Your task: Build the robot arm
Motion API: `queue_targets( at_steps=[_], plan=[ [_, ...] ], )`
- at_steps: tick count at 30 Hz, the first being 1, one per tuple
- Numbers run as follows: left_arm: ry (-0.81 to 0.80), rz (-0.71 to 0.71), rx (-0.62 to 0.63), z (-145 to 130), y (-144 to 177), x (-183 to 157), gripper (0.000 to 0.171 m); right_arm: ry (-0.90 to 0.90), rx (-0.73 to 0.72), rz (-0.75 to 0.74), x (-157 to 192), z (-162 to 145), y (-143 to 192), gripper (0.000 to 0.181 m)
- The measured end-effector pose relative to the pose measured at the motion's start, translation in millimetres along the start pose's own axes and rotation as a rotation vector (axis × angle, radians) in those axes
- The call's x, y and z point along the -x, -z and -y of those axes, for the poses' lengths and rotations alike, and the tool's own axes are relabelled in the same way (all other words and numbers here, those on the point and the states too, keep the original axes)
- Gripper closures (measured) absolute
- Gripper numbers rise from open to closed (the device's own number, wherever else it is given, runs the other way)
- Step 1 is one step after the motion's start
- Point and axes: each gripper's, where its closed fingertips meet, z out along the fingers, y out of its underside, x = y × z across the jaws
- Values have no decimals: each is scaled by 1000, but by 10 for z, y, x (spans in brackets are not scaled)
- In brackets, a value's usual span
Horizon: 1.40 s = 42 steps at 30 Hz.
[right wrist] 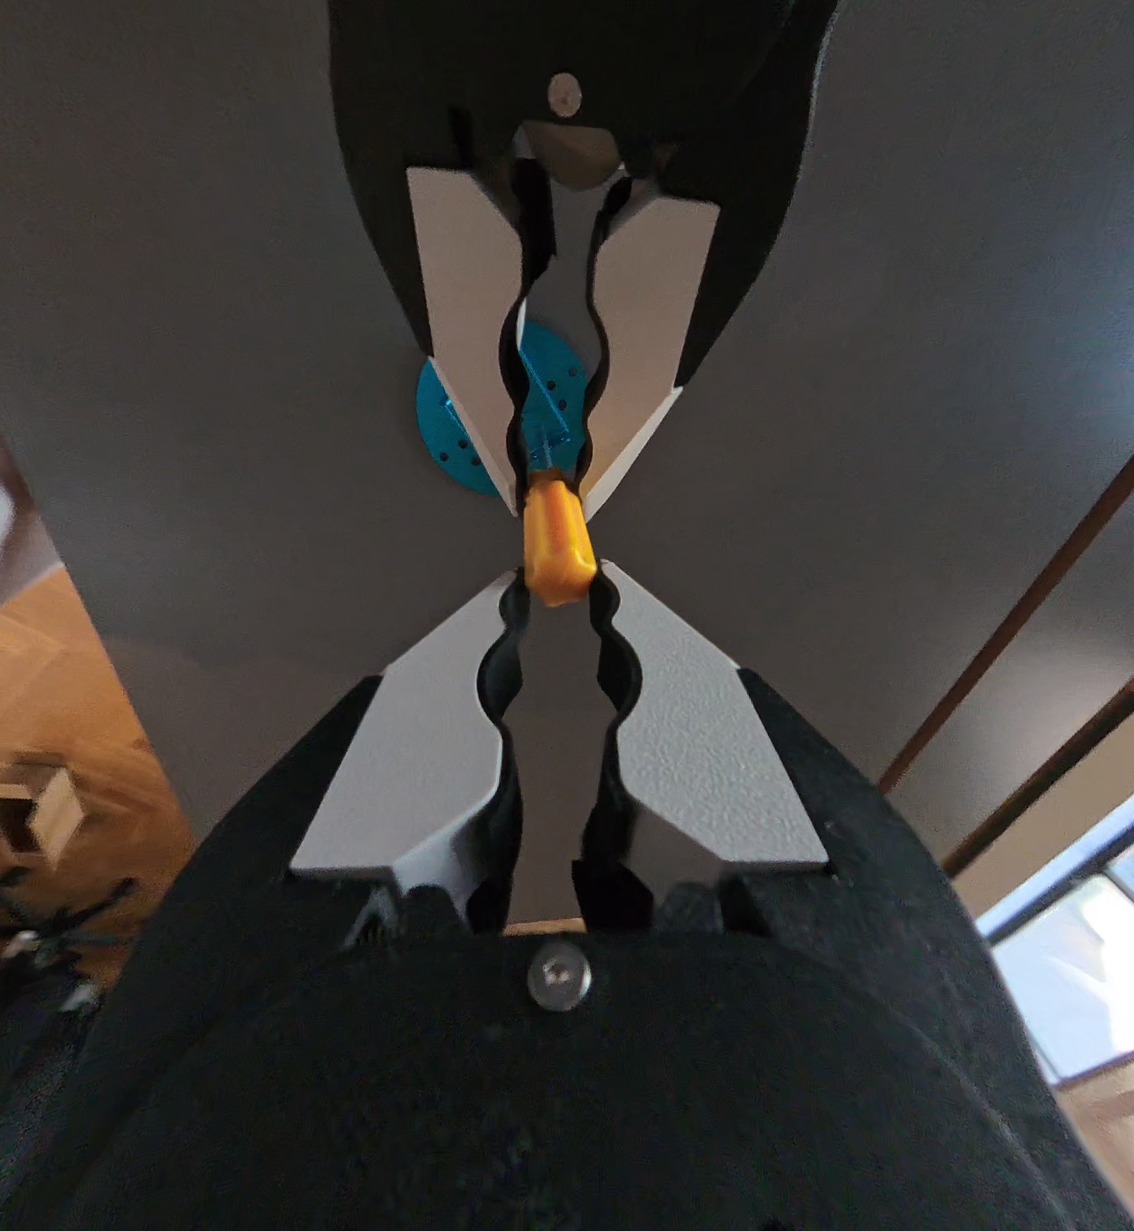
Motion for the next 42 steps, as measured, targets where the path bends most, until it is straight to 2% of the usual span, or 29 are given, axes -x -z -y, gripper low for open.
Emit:
queue_targets(
  at_steps=[4, 5, 8, 9, 12, 13, 16, 19, 22, 23, 24, 25, 28, 30, 31, 36, 40, 42],
  plan=[
    [8, 11, 4, -10, 5, 28, 155, -427, 5, 144, 43, 7, -11, 166],
    [10, 10, 3, -14, 13, 36, 155, -454, -14, 148, 31, 25, -15, 166],
    [6, 10, 4, -15, 19, 34, 155, -289, -70, 120, 22, 49, -21, 161],
    [2, 11, 6, -14, 16, 32, 155, -203, -123, 109, 32, 81, -21, 147],
    [-4, 9, 6, -9, 8, 24, 156, -89, -350, 87, 25, 166, -20, 119],
    [-3, 7, 7, -9, 7, 24, 155, -92, -454, 76, -5, 192, -2, 118],
    [-12, 3, 11, -8, 7, 17, 156, -93, -877, 66, -29, 316, 150, 106],
    [-20, -3, 10, 0, -6, 3, 156, -57, -1127, 106, 43, 296, 143, 110],
    [-13, -6, 3, 5, -25, 12, 156, -102, -1231, 148, 31, 337, 36, 112],
    [-11, -8, 0, 6, -31, 11, 156, -134, -1256, 155, 11, 348, 20, 125],
    [-11, -10, -1, 7, -34, 9, 155, -136, -1299, 158, 14, 350, 40, 150],
    [-11, -8, 0, 7, -36, 10, 155, -134, -1343, 129, 2, 342, 61, 163],
    [7, 5, 5, 8, -37, 19, 155, -200, -1393, 77, -39, 334, 65, 163],
    [38, 50, -7, 32, -32, 46, 138, -245, -1408, 18, -87, 323, 64, 163],
    [60, 69, -14, 50, -28, 54, 135, -273, -1398, -7, -112, 317, 58, 162],
    [115, 153, -65, 173, 8, 124, 155, -340, -1356, -171, -144, 310, 49, 163],
    [85, 114, -75, 170, 10, 79, 155, -315, -1337, -179, -94, 324, 41, 163],
    [108, 89, -76, 168, 6, 86, 155, -266, -1348, -197, -104, 286, 68, 154]
  ],
)
